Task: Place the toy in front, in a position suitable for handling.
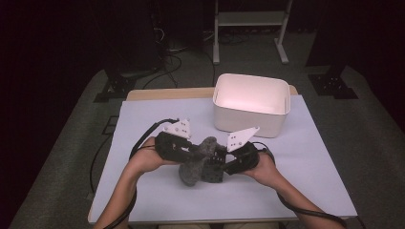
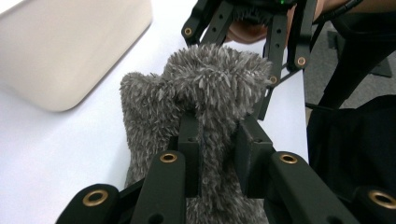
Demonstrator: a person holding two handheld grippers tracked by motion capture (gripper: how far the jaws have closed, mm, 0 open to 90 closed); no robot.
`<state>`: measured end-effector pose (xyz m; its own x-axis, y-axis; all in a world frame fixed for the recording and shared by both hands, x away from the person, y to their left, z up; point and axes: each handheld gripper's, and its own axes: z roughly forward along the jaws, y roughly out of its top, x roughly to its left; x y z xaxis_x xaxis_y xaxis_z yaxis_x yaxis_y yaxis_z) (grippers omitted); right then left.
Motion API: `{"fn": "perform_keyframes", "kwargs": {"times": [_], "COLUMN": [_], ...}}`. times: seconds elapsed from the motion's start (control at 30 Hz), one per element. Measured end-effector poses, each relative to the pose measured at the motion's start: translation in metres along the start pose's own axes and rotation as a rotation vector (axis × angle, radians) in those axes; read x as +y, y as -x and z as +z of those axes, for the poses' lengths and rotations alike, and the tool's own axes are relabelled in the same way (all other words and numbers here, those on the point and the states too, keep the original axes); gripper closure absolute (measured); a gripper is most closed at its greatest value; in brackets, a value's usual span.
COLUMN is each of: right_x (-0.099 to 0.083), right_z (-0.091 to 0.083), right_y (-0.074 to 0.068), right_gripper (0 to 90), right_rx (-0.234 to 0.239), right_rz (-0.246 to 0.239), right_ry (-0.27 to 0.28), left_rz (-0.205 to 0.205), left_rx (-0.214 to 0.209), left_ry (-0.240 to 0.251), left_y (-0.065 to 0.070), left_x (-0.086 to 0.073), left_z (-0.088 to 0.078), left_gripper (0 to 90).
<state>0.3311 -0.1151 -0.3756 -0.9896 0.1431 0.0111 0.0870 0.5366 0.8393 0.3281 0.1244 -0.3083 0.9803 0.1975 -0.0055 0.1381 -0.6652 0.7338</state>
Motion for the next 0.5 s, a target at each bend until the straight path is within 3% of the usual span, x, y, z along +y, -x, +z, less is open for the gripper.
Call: {"fn": "perform_keyframes", "kwargs": {"times": [0.13, 0.27, 0.5], "right_x": [0.005, 0.002, -0.002], "right_z": [0.013, 0.018, 0.002], "right_y": [0.000, -0.001, -0.001], "right_gripper": [55.8, 55.7, 54.3], "right_rx": [0.022, 0.031, 0.018], "right_rz": [0.000, -0.008, 0.006], "right_ry": [0.015, -0.019, -0.043], "left_rz": [-0.012, -0.016, 0.015], "left_rx": [0.010, -0.003, -0.024], "left_ry": [-0.005, -0.009, 0.006], "left_y": [-0.001, 0.000, 0.004], "left_x": [-0.007, -0.011, -0.002], "left_z": [-0.007, 0.000, 0.016], "left_gripper": [74.8, 74.7, 74.7]}}
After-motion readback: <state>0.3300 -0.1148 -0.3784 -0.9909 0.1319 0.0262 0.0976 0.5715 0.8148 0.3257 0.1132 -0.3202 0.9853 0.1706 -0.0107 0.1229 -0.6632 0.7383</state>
